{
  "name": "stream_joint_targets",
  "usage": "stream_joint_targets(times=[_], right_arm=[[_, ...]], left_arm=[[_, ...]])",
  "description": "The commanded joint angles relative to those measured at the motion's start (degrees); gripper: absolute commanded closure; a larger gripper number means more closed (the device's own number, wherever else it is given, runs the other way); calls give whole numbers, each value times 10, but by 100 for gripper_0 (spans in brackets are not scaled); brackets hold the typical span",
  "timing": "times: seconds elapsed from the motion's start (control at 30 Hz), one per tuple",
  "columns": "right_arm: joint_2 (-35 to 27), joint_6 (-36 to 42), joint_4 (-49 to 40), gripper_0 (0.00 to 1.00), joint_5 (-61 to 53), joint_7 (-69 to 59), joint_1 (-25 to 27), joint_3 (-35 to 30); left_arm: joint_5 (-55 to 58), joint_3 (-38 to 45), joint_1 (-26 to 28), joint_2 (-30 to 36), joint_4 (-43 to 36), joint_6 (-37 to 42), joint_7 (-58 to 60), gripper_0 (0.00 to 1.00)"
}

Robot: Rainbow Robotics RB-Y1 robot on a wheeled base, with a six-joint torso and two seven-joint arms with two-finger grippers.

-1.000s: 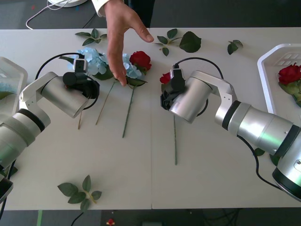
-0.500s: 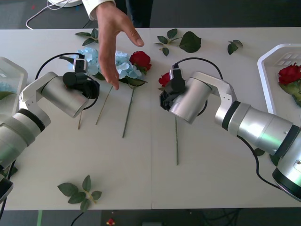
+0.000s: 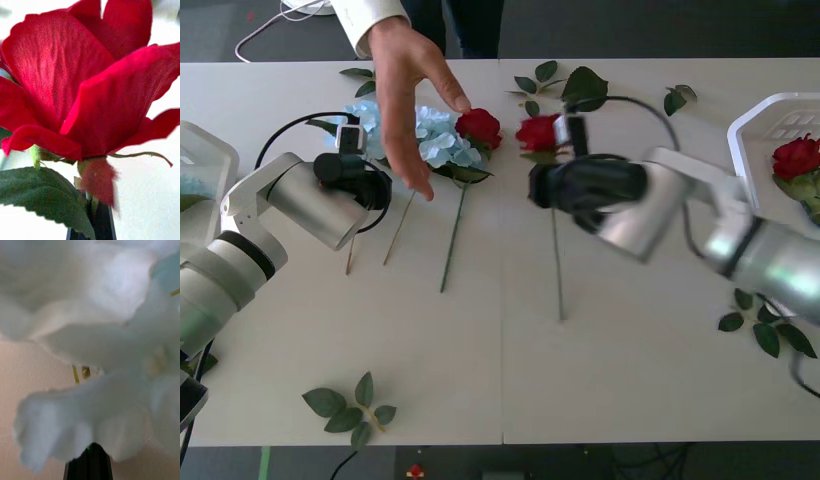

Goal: Place the red flowers into the right box and the blue flowers into the left box. If a person shows an open palm, hand one flower to the person first, then continue sorting.

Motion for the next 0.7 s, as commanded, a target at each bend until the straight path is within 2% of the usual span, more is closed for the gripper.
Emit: stream_joint_targets(times=[0.03,0.17,0.3,0.5,0.7], right_arm=[[-79,-113,-77,100,28,-12,54,-56],[-112,-247,-123,100,77,-9,112,-109],[-116,-355,-160,100,144,-9,151,-160],[-87,-487,-187,100,166,-7,154,-195],[-41,-551,-188,100,174,5,118,-209]], left_arm=[[-4,7,15,10,4,-2,29,100],[-4,7,15,10,4,-2,29,100],[-4,7,15,10,4,-2,29,100],[-4,7,15,10,4,-2,29,100],[-4,7,15,10,4,-2,29,100]])
